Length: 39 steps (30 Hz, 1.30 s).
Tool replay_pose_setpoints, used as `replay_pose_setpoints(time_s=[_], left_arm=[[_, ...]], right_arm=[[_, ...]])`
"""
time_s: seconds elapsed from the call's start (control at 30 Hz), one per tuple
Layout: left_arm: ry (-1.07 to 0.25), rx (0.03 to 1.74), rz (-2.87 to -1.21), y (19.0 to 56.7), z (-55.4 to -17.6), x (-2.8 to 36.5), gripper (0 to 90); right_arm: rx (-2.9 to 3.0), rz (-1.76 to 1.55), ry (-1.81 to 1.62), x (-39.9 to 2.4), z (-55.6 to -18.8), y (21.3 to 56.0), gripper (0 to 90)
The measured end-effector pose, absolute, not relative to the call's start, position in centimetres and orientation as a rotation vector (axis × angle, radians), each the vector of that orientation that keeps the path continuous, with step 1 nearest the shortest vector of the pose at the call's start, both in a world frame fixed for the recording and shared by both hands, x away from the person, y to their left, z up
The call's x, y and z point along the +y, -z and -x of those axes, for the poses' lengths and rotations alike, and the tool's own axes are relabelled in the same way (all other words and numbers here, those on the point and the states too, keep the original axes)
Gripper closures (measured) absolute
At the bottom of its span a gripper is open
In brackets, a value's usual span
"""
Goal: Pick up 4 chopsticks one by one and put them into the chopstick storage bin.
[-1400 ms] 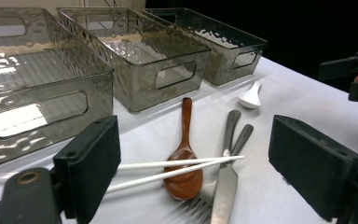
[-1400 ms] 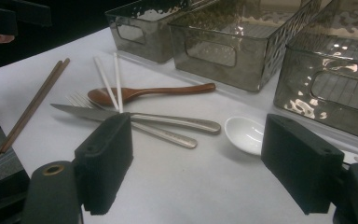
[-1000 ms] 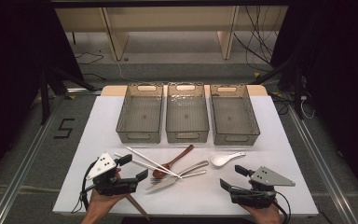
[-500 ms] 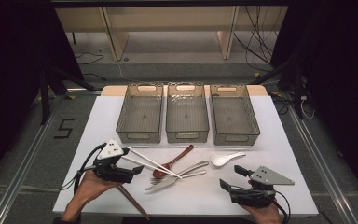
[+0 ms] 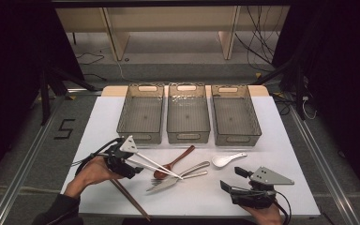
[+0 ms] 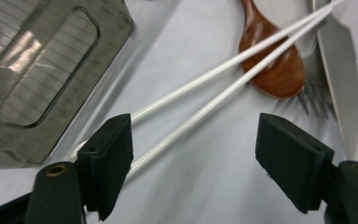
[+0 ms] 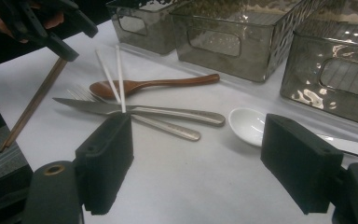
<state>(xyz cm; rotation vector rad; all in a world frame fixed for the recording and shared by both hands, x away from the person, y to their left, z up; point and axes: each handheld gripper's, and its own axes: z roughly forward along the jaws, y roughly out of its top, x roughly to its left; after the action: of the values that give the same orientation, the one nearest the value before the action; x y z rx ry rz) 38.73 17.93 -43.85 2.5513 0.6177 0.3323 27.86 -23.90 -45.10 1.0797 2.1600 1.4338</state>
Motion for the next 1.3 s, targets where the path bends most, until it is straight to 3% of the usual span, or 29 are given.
replay_pose_setpoints(time_s=[0.73,0.87,0.9,1.3], left_arm=[[-0.303,0.407,-2.794,46.1,-40.8,15.7,53.4],[-0.308,0.338,-2.831,46.3,-41.1,15.3,58.7],[-0.315,0.323,-2.834,46.2,-41.0,15.2,63.4],[-0.367,0.098,-2.862,46.3,-40.8,15.3,73.9]], right_arm=[[2.185,-1.085,-1.434,-23.8,-28.0,45.3,26.2],[2.185,-1.085,-1.436,-23.8,-28.0,45.3,26.2],[2.185,-1.085,-1.437,-23.9,-28.0,45.4,26.2],[2.192,-1.103,-1.429,-23.9,-28.2,45.5,26.4]])
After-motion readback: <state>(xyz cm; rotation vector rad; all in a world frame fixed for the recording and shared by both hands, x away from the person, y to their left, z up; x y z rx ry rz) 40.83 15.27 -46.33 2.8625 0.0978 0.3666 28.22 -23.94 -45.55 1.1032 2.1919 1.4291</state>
